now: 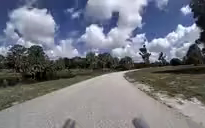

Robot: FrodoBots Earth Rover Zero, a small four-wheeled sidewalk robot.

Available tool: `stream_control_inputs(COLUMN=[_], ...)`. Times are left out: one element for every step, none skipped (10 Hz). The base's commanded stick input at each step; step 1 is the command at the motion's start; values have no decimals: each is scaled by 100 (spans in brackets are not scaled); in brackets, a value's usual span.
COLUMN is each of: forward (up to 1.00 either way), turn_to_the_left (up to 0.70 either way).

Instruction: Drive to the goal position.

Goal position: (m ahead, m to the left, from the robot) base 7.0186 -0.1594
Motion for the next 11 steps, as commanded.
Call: stream_control_inputs(forward=[70, 70, 70, 70, 70, 70, 70, 70, 70, 70, 70], turn_to_the_left=[0, 0, 0, 0, 0, 0, 0, 0, 0, 0, 0])
